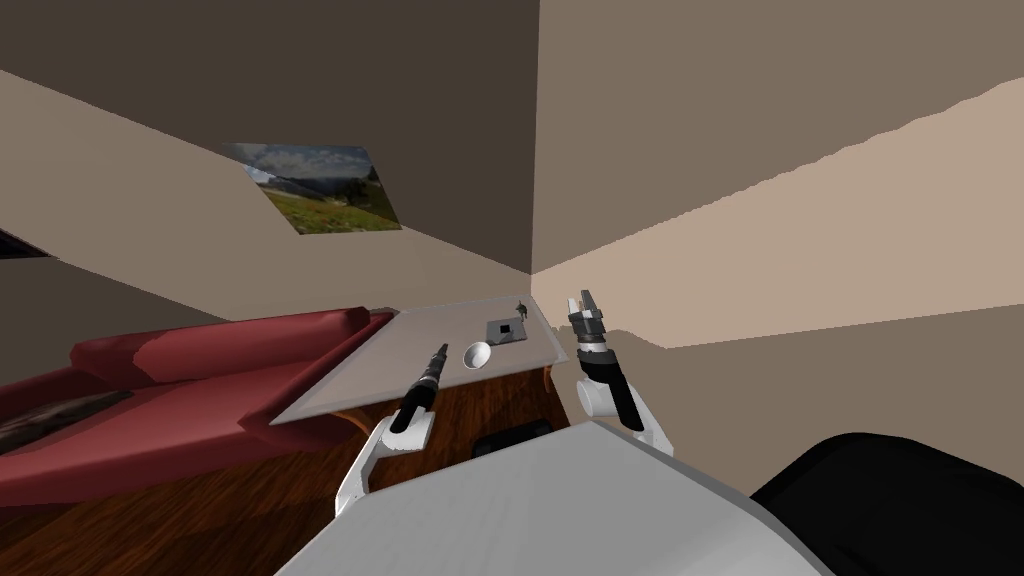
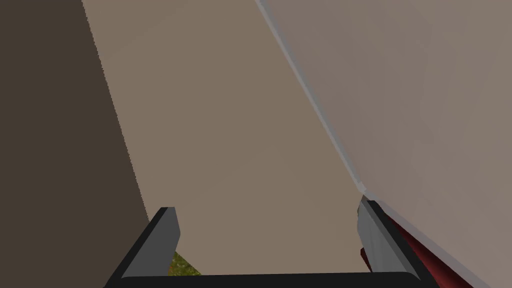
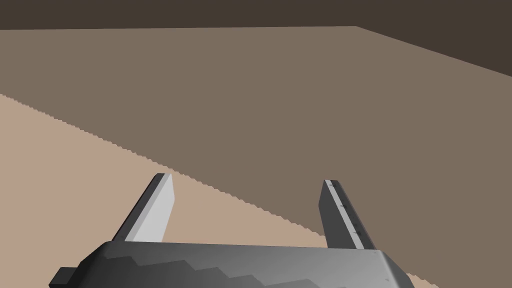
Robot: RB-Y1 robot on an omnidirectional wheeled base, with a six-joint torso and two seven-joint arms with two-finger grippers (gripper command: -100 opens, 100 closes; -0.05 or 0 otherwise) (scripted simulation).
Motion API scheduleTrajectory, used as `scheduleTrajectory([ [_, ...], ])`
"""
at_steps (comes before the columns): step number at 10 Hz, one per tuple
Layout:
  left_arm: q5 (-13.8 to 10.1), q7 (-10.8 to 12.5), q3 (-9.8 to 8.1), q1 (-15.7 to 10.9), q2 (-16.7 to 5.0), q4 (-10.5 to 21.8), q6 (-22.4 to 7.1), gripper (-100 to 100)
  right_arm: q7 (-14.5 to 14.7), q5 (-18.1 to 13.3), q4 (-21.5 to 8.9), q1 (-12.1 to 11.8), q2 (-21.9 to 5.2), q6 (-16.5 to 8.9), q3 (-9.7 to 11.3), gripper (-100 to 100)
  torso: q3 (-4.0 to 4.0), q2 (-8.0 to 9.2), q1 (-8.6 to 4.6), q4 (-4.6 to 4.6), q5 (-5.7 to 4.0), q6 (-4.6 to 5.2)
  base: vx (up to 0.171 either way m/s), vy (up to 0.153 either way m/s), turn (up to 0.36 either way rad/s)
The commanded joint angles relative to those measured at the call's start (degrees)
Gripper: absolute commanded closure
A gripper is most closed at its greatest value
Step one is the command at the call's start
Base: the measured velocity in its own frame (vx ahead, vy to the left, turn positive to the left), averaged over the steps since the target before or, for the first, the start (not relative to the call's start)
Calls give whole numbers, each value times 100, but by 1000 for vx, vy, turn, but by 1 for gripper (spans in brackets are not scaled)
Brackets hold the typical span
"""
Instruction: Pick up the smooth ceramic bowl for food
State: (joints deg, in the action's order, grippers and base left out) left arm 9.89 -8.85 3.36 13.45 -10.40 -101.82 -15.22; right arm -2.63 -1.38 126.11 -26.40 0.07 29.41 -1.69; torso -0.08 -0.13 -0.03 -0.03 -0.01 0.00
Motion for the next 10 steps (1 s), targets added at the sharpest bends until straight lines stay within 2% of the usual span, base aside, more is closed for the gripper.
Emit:
scheduleTrajectory([
  [1, -30, -33, 35, -138, -8, 282, -286, -100, 0, 0, 0, 0, 0, 0, 0, 0, 0, 0, 0, 0, 0, 0, 40, 4, -90],
  [2, -30, -33, 35, -138, -8, 282, -381, -100, 0, 0, 0, 0, 0, 0, 0, 0, -1, -2, 5, 0, 0, 0, 29, 8, -31],
  [4, -71, -77, 73, -370, 16, 661, -750, -100, 0, 0, 0, 0, 0, 0, 0, 0, 2, 3, 6, 1, 1, -1, 28, 12, -84],
  [5, -71, -77, 73, -370, 16, 696, -815, -100, 0, 0, 0, 0, 0, 0, 0, 0, 1, 2, 9, 0, 2, -2, 26, 19, 15],
  [7, -126, -118, 104, -593, 49, 1082, -1158, -100, 0, 0, 0, 0, 0, 0, 0, 0, 2, 3, 11, 1, 2, -1, 33, 26, -84],
  [8, -126, -118, 104, -593, 49, 1105, -1212, -100, 0, 0, 0, 0, 0, 0, 0, 0, 0, -1, 14, 0, 3, 0, 35, 31, -29],
  [10, -189, -156, 130, -803, 88, 1480, -1570, -100, 0, 0, 0, 0, 0, 0, 0, 0, 1, 2, 14, 0, 3, -2, 37, 34, -71],
])
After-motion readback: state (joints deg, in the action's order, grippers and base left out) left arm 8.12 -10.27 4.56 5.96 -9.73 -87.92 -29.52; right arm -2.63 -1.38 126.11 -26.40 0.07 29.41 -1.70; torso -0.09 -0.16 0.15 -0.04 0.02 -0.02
